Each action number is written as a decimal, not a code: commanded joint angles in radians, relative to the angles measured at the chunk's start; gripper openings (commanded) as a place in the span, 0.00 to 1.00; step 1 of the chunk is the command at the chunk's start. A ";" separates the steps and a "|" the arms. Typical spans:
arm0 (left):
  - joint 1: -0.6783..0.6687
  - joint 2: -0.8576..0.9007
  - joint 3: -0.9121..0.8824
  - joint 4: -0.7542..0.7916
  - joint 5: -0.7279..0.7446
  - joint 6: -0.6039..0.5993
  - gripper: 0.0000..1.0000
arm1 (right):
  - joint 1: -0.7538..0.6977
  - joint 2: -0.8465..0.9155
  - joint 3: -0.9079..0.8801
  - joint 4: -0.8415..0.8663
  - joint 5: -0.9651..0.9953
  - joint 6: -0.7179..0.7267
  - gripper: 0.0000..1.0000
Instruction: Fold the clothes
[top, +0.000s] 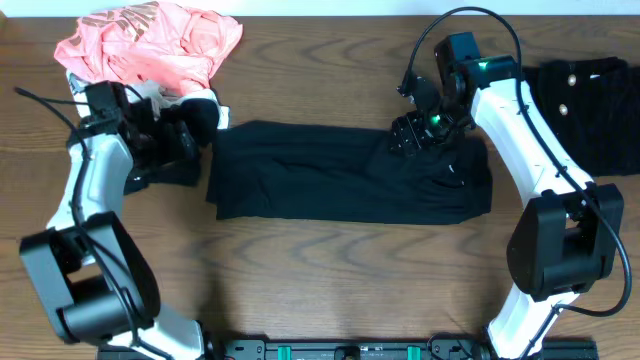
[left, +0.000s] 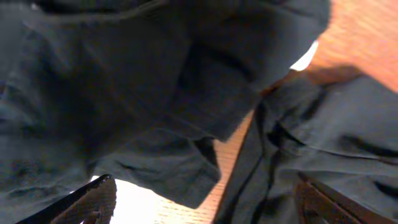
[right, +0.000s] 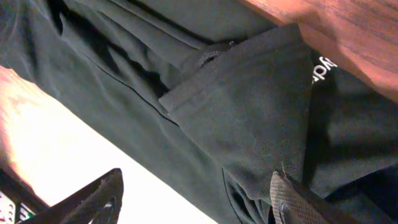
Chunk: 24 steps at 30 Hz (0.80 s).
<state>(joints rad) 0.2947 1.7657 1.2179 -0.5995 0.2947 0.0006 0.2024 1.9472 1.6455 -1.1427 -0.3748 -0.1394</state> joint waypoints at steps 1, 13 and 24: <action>-0.034 0.003 0.009 -0.006 0.077 0.057 0.90 | 0.015 -0.021 0.020 0.009 -0.019 -0.015 0.73; -0.157 0.040 -0.006 -0.006 0.113 0.131 0.90 | 0.015 -0.021 0.020 0.013 -0.026 -0.015 0.74; -0.158 0.154 -0.011 0.038 0.114 0.149 0.91 | 0.015 -0.021 0.020 0.006 -0.026 -0.015 0.75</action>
<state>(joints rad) 0.1356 1.8816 1.2179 -0.5678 0.3977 0.1318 0.2024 1.9472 1.6455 -1.1355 -0.3859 -0.1394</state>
